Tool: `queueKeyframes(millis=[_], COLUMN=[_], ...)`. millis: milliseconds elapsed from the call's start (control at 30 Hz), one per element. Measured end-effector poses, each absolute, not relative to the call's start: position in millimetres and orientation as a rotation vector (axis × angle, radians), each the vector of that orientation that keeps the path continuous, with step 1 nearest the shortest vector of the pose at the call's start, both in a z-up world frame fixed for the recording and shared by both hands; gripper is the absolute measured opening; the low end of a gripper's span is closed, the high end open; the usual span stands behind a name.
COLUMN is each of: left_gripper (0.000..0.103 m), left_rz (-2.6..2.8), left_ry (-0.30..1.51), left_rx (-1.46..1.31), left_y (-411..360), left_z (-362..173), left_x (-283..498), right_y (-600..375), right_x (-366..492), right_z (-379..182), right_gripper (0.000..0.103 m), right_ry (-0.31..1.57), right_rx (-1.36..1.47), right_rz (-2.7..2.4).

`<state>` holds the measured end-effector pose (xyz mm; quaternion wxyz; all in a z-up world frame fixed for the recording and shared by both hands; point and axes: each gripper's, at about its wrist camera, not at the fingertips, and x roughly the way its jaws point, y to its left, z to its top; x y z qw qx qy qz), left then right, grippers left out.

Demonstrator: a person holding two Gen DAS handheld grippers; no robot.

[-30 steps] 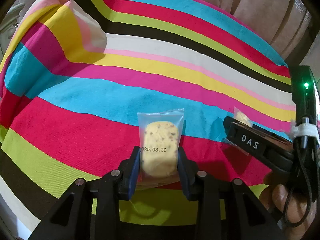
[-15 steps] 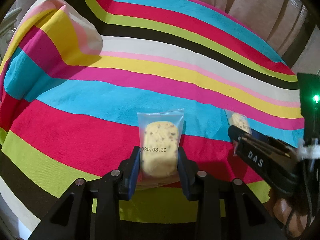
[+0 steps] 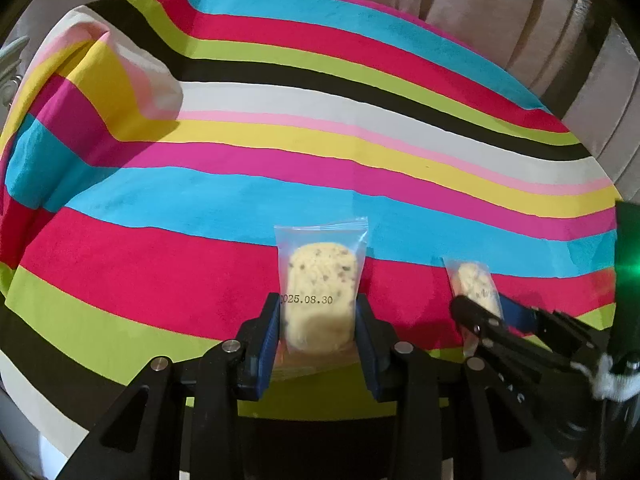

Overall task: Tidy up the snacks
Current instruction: 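Carry both cookie packets over the white box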

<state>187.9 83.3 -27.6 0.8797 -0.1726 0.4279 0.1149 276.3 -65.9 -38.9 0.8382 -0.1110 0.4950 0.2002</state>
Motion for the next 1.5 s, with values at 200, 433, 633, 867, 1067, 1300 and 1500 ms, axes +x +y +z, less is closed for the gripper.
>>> queueKeyframes(millis=[200, 433, 633, 867, 1067, 1300, 1500], left_gripper=[0.036, 0.036, 0.036, 0.036, 0.036, 0.036, 0.036], left_rz=[0.207, 0.152, 0.076, -0.013, -0.102, -0.209, -0.290], left_ry=[0.884, 0.877, 0.875, 0.876, 0.883, 0.903, 0.920], left_rx=[-0.344, -0.322, -0.288, -0.236, -0.179, -0.115, -0.059], left_y=[67.8, 42.8, 9.9, -34.1, -81.1, -132.7, -174.6], left_z=[-18.7, -6.8, 4.9, 17.7, 27.8, 32.5, 36.1], left_x=[181.4, 173.4, 168.3, 161.2, 154.4, 150.9, 146.2], right_y=[-91.2, -124.6, -158.9, -205.1, -248.4, -298.1, -340.0], right_x=[257.8, 237.2, 222.7, 203.6, 191.7, 178.1, 165.7], right_z=[-21.1, -4.8, 11.2, 22.2, 29.5, 34.1, 37.3], right_gripper=[0.039, 0.039, 0.039, 0.039, 0.039, 0.039, 0.039], right_ry=[1.029, 1.015, 0.996, 0.992, 0.985, 0.983, 0.978], right_rx=[-0.209, -0.190, -0.172, -0.148, -0.115, -0.071, -0.048], right_rz=[0.421, 0.412, 0.388, 0.340, 0.280, 0.201, 0.121])
